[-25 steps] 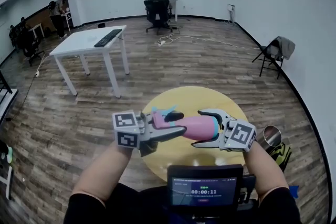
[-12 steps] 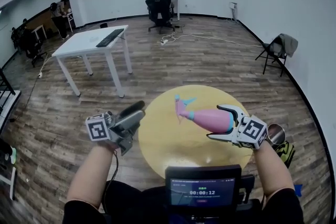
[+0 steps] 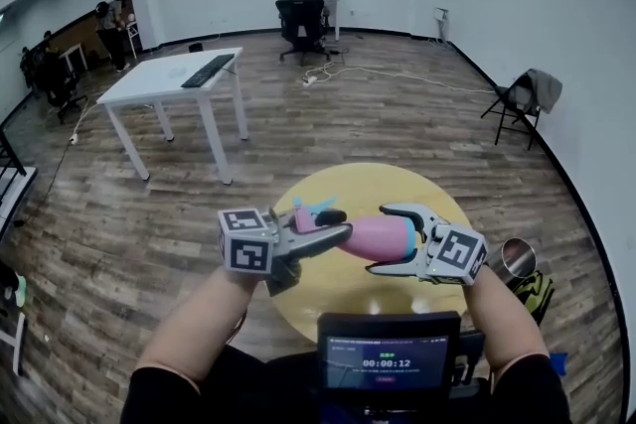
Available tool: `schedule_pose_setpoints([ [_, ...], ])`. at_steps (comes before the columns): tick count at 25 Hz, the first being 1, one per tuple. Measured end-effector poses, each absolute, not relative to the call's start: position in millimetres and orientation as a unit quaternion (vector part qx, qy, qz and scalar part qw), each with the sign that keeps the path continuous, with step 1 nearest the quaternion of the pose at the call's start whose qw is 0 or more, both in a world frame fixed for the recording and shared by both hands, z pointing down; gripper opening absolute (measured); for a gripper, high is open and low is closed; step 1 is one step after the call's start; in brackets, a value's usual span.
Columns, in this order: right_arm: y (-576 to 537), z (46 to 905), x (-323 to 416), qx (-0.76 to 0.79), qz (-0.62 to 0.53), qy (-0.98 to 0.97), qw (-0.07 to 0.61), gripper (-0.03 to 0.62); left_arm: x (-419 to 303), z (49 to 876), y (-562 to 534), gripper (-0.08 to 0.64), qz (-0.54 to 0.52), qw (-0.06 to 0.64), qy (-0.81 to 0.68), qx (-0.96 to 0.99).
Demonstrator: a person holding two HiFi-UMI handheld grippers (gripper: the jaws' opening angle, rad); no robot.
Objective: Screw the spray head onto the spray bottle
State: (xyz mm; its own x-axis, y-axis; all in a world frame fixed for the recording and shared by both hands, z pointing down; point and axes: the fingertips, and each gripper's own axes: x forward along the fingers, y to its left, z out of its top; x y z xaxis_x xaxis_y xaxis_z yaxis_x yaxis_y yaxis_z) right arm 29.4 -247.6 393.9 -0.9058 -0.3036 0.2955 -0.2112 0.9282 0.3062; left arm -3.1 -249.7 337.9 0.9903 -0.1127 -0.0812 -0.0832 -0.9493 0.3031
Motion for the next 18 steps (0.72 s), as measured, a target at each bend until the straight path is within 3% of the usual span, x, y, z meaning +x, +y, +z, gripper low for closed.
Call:
schedule_pose_setpoints([
  [4,-246,399,30,0.125,-0.118,-0.97,0.172,0.48,-1,344,-247,0.186,-0.022,0.121,-0.052,0.991],
  [8,-251,399,30,0.132,-0.126,-0.968,0.173,0.479,-14,346,-255,0.214,-0.048,0.185,-0.075,0.979],
  [9,-255,398,37,0.145,-0.127,-0.967,0.169,0.479,-26,346,-261,0.301,-0.063,0.196,-0.093,0.974],
  [10,-261,399,48,0.163,-0.122,-0.965,0.164,0.479,-43,345,-268,0.326,-0.084,0.208,-0.116,0.968],
  [14,-277,411,95,0.217,-0.102,-0.956,0.168,0.479,-123,354,-298,0.337,-0.163,0.281,-0.197,0.925],
  [18,-273,408,84,0.209,-0.121,-0.954,0.178,0.479,-100,355,-294,0.337,-0.138,0.296,-0.156,0.932],
])
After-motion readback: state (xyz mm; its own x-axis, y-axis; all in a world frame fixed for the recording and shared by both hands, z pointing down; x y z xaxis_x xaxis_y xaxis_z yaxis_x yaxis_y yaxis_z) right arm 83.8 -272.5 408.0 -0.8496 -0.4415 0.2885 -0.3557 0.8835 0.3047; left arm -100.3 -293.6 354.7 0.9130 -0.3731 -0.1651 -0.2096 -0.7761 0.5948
